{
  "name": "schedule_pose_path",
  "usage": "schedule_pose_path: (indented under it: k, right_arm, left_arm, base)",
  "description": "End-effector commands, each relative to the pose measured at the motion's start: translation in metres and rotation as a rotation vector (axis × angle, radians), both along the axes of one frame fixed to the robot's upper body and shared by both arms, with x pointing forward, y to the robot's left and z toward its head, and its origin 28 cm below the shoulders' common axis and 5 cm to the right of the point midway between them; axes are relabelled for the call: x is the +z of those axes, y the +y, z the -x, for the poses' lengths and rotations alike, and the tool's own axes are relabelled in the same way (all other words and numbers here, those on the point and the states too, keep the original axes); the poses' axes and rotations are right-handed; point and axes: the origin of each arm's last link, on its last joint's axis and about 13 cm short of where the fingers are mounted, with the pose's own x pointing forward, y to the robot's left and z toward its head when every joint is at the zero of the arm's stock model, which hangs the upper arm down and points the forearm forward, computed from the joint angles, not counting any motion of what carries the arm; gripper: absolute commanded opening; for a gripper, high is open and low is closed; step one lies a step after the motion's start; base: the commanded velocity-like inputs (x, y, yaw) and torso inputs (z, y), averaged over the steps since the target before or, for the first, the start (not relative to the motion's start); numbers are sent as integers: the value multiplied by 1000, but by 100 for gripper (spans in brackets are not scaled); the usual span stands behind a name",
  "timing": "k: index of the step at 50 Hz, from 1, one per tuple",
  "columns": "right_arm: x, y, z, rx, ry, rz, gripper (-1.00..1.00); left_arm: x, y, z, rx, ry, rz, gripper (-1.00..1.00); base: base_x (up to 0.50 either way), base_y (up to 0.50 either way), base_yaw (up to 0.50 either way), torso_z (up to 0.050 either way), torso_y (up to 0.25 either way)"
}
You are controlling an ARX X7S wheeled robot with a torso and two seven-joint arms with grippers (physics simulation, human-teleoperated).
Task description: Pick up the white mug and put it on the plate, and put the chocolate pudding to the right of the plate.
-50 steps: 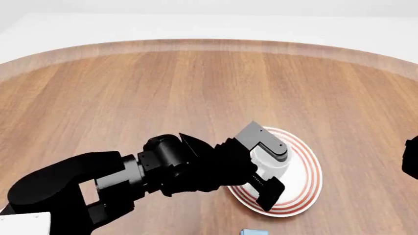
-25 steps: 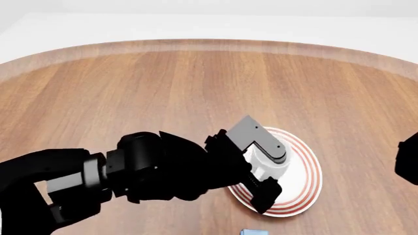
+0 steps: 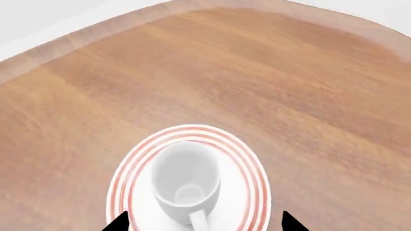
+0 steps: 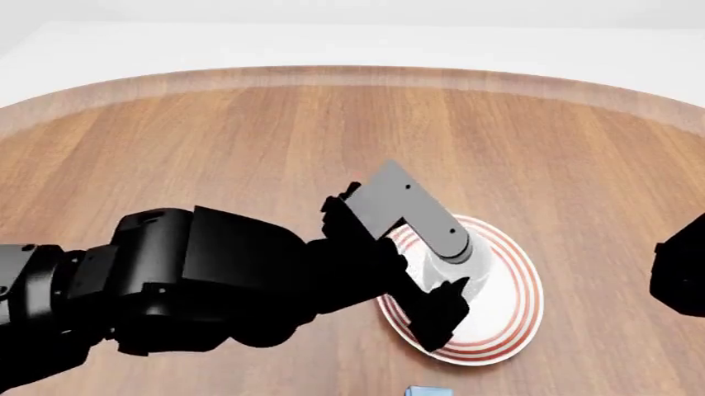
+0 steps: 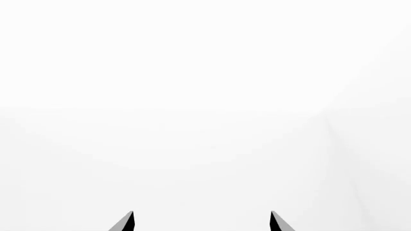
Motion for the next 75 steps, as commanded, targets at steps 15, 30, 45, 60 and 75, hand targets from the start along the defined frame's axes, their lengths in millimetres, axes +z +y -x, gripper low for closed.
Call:
schedule_pose_path:
  k: [15,30,45,60,75]
  right_arm:
    - [-1,2,1,-4,2,22,100]
    - [0,3,2,-2,3,26,100]
    - [-2,10,2,23,24,36,100]
    - [-4,17,2,45,44,47,100]
    - [-4,26,5,78,77,38,100]
  left_arm:
    - [35,42,13,39,-124,168,100]
    - [49,75,32,109,-230,285,100]
    - [56,104,31,260,-331,393,100]
    - [64,125,24,438,-474,422,100]
    - [61,121,23,475,-558,375,100]
  base:
    - [0,0,0,0,0]
    - [0,0,0,0,0]
    - [0,0,0,0,0]
    - [0,0,0,0,0]
    - [0,0,0,0,0]
